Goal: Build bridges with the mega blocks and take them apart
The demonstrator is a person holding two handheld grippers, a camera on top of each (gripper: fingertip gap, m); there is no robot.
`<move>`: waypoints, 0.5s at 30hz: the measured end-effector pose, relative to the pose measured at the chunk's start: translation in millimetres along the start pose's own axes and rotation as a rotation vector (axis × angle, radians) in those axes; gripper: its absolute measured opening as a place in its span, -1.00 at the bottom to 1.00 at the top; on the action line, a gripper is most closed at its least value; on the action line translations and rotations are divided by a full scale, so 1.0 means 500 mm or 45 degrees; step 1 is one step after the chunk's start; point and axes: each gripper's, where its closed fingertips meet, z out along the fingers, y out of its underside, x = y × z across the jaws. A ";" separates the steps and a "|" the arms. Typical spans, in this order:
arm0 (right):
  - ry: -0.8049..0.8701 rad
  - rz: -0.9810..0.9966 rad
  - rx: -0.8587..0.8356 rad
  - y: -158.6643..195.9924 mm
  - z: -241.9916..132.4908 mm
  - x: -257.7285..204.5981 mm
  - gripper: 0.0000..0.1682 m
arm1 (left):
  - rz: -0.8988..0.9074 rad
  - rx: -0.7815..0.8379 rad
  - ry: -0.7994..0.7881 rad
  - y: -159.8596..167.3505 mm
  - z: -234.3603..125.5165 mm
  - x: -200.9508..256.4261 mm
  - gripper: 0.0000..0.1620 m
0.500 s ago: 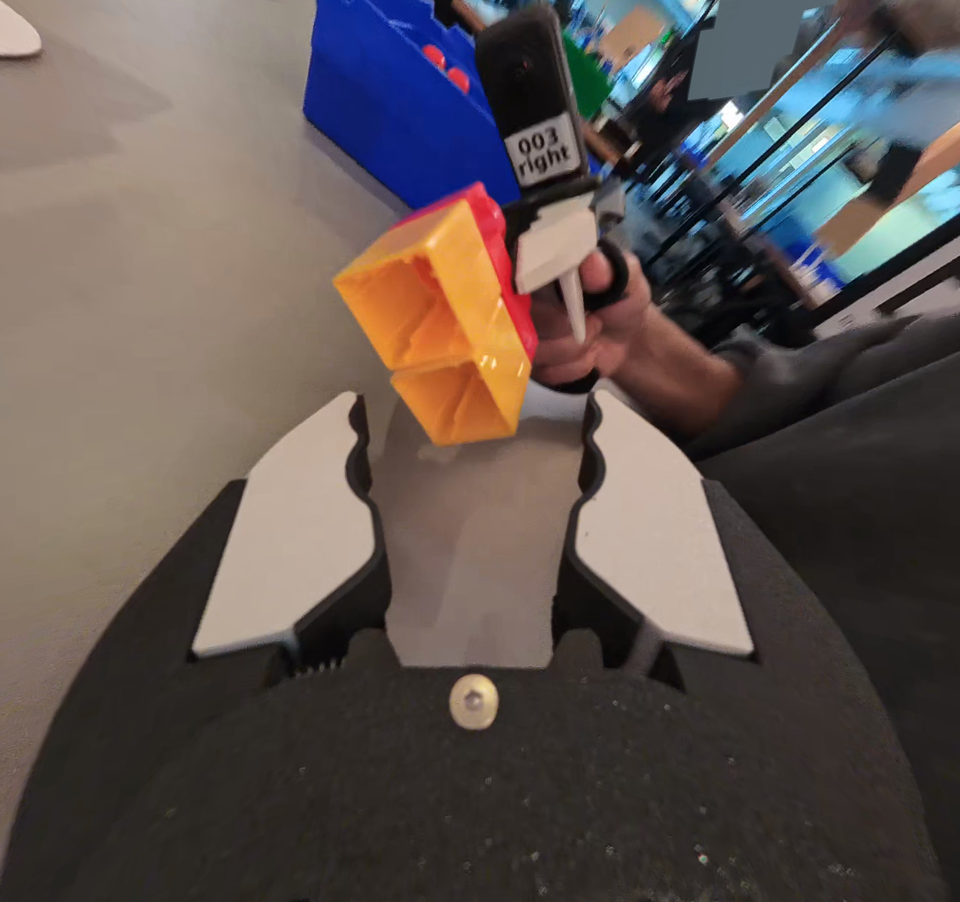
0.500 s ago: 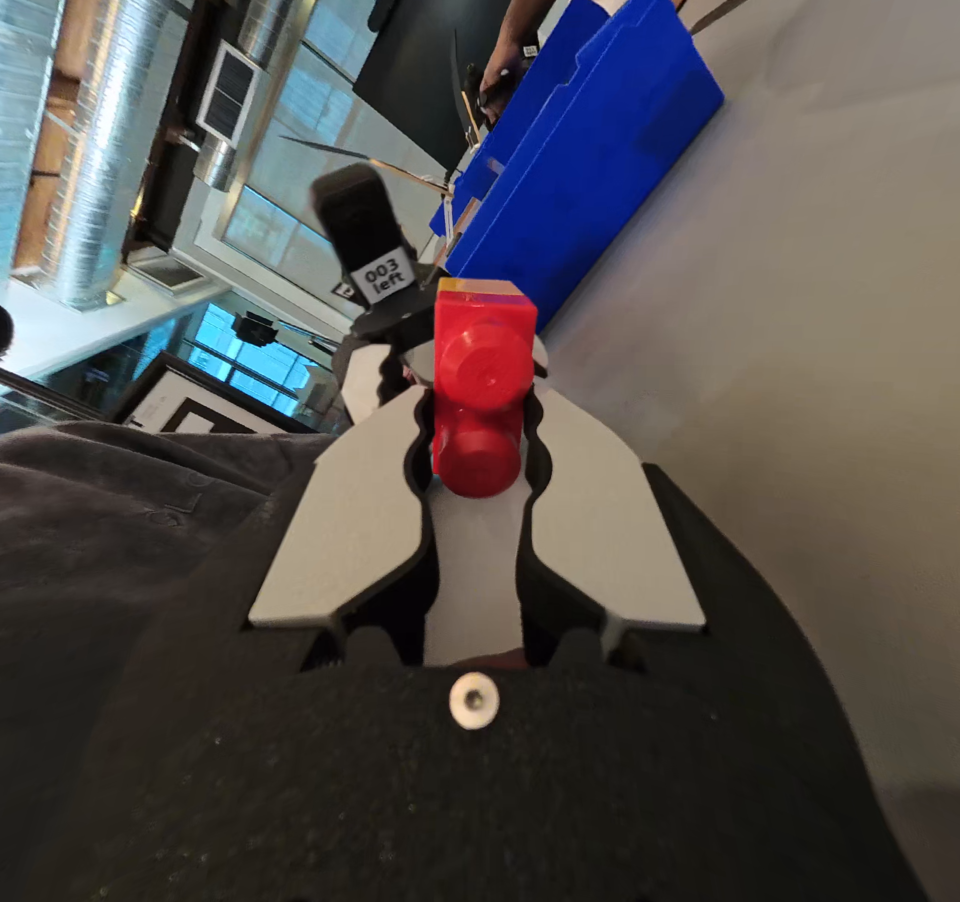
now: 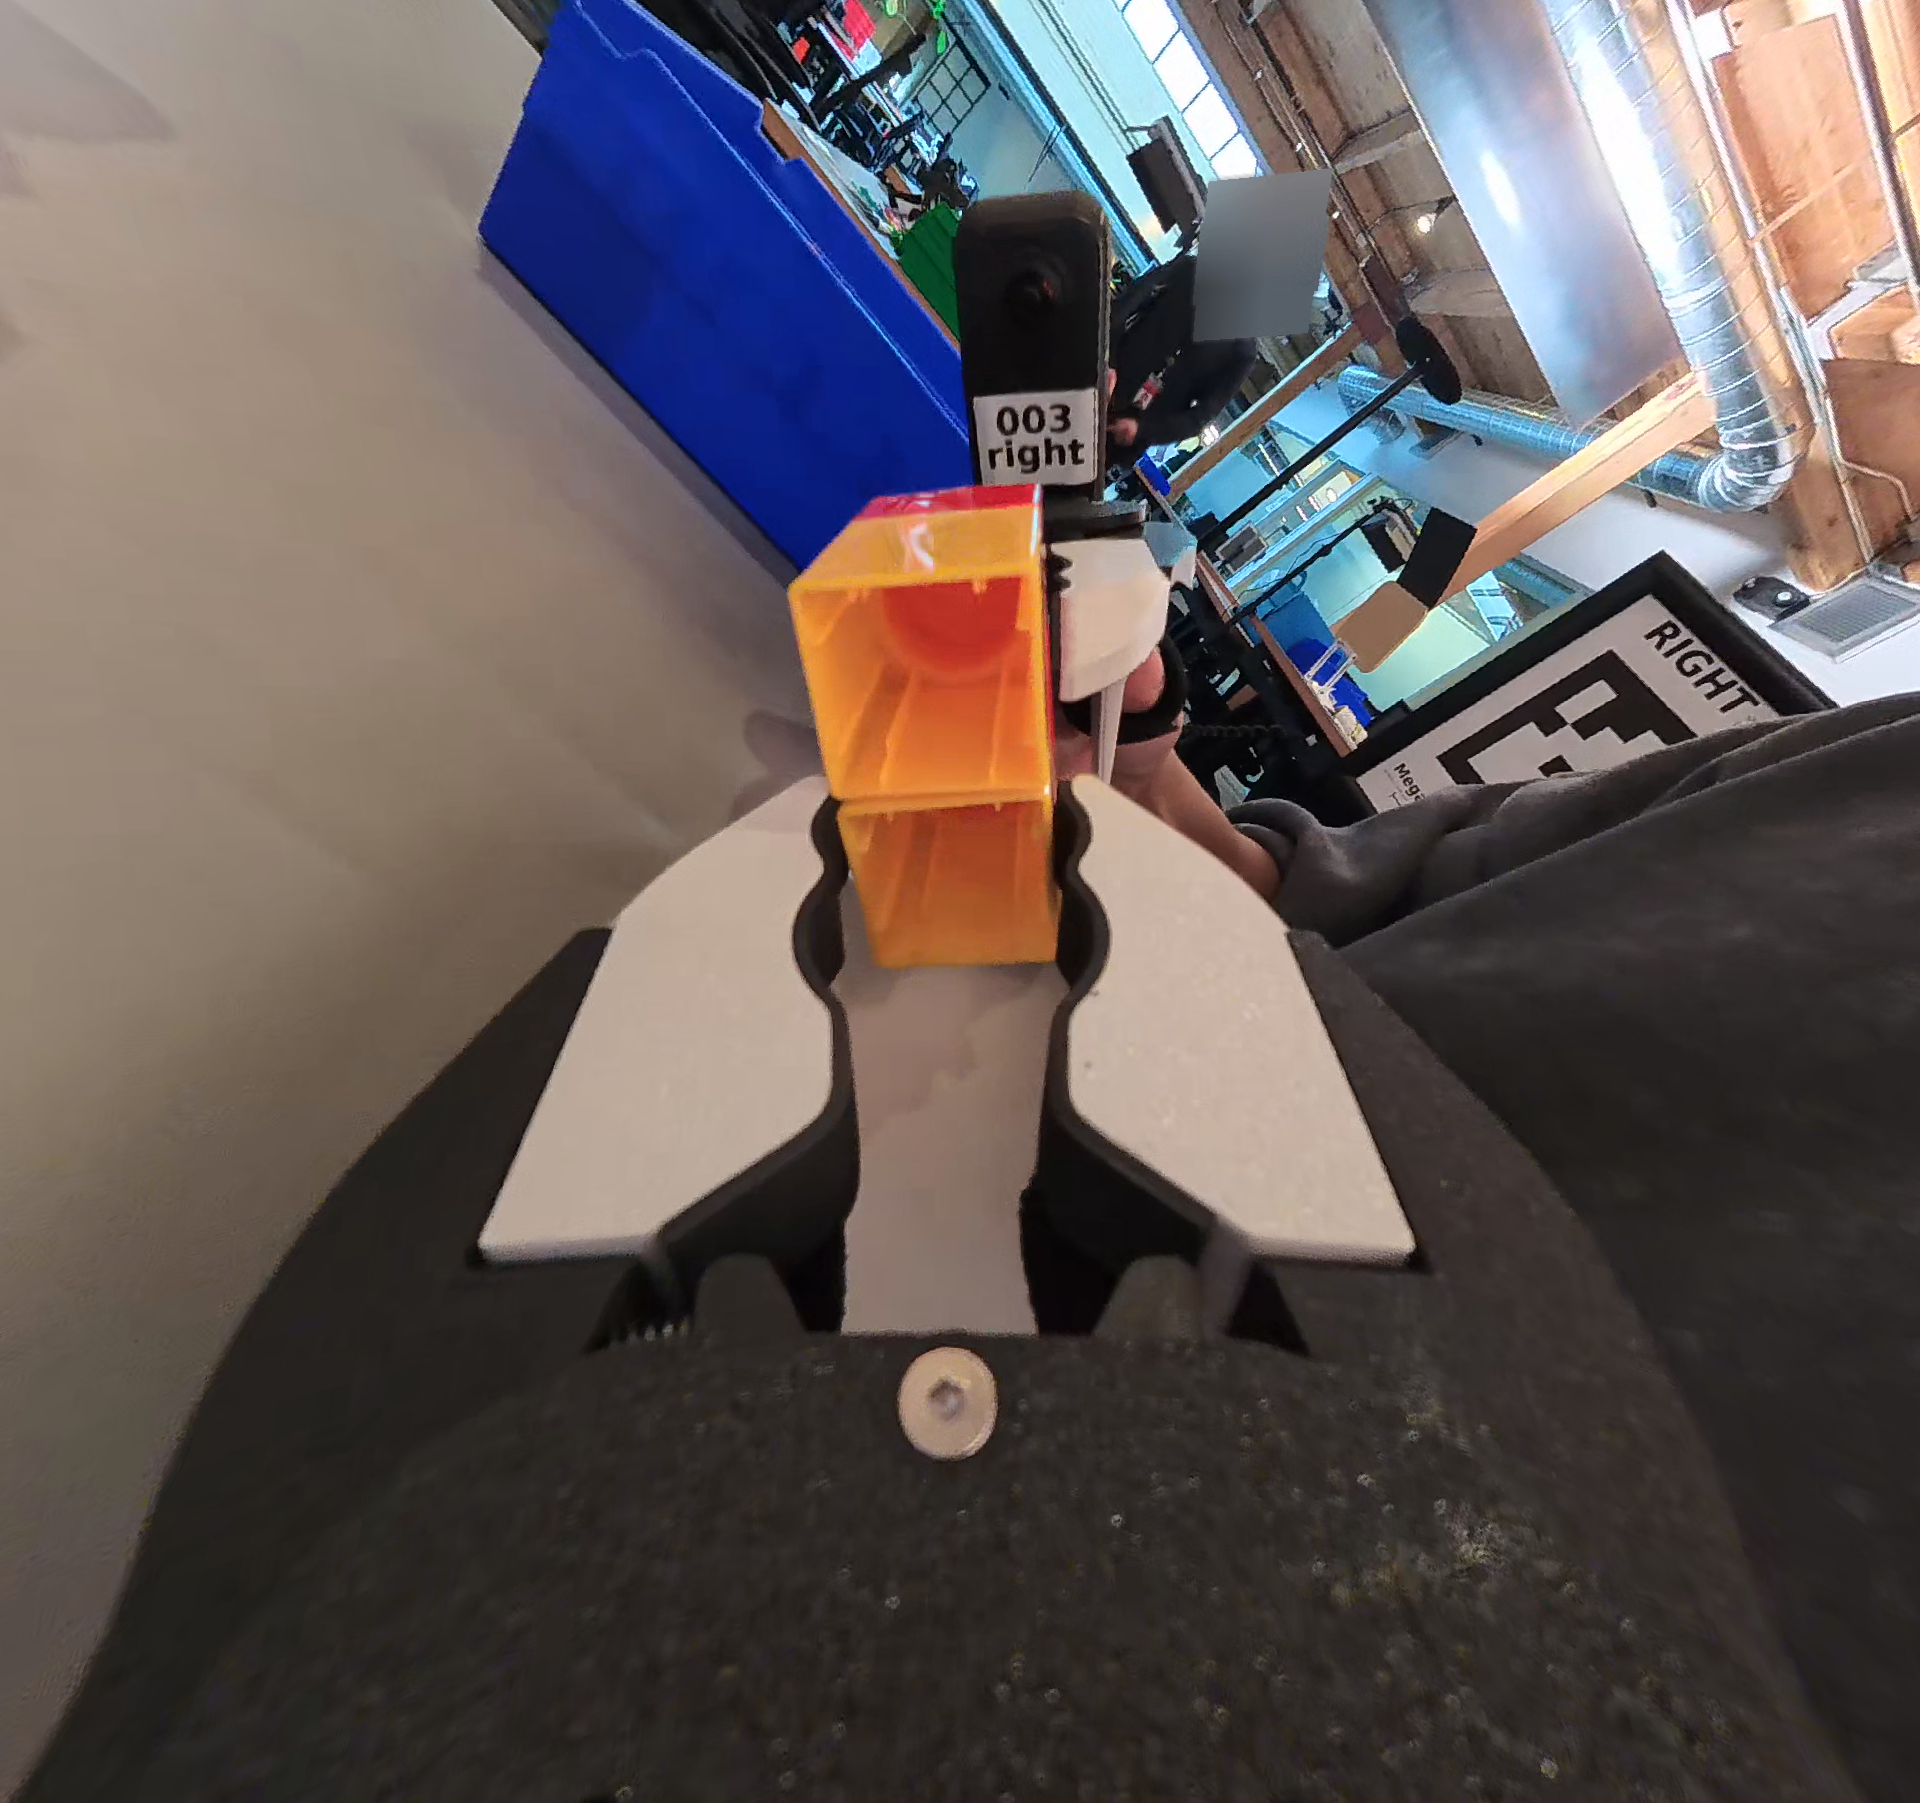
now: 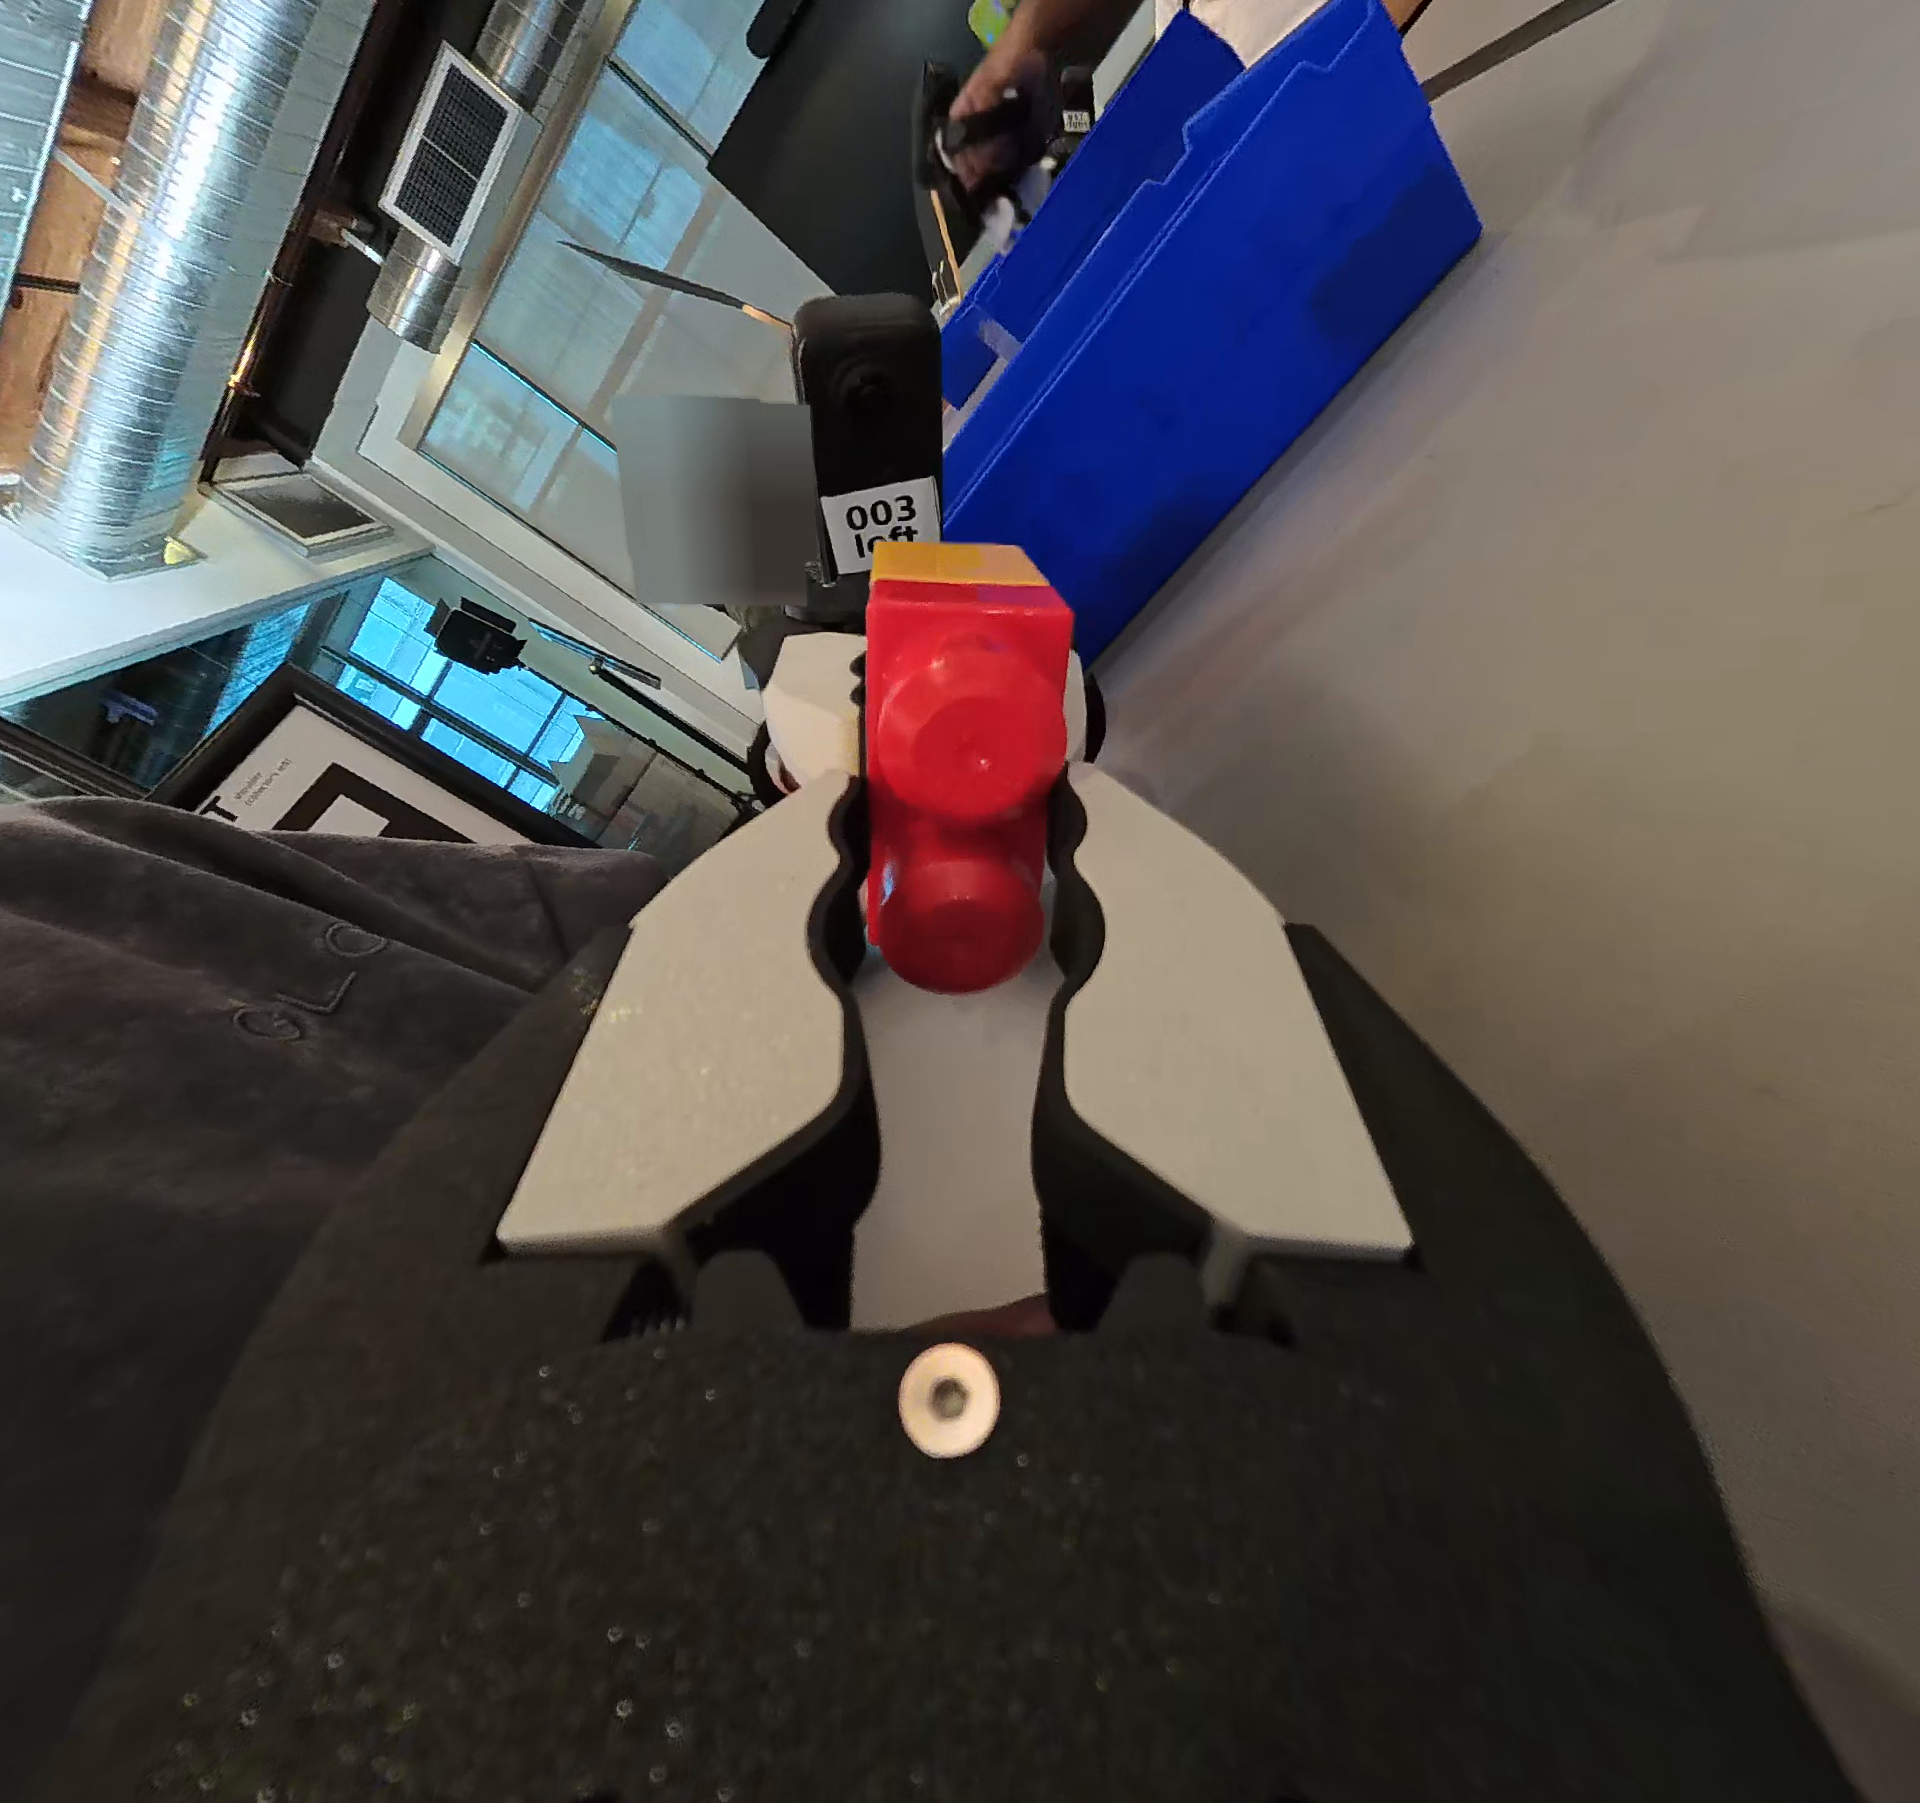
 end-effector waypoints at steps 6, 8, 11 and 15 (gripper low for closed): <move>-0.003 0.018 0.008 0.011 0.003 0.000 -0.61 | -0.007 0.017 -0.008 0.000 -0.001 0.001 -0.54; 0.002 0.006 0.010 0.008 0.002 -0.003 -0.61 | -0.003 0.021 -0.005 -0.001 0.001 0.003 -0.53; 0.013 -0.023 0.019 -0.001 0.000 -0.013 -0.61 | -0.018 0.040 0.024 -0.008 -0.004 0.010 -0.41; 0.135 -0.088 0.083 -0.037 -0.047 -0.019 -0.61 | 0.028 0.042 -0.046 -0.011 -0.032 0.009 -0.27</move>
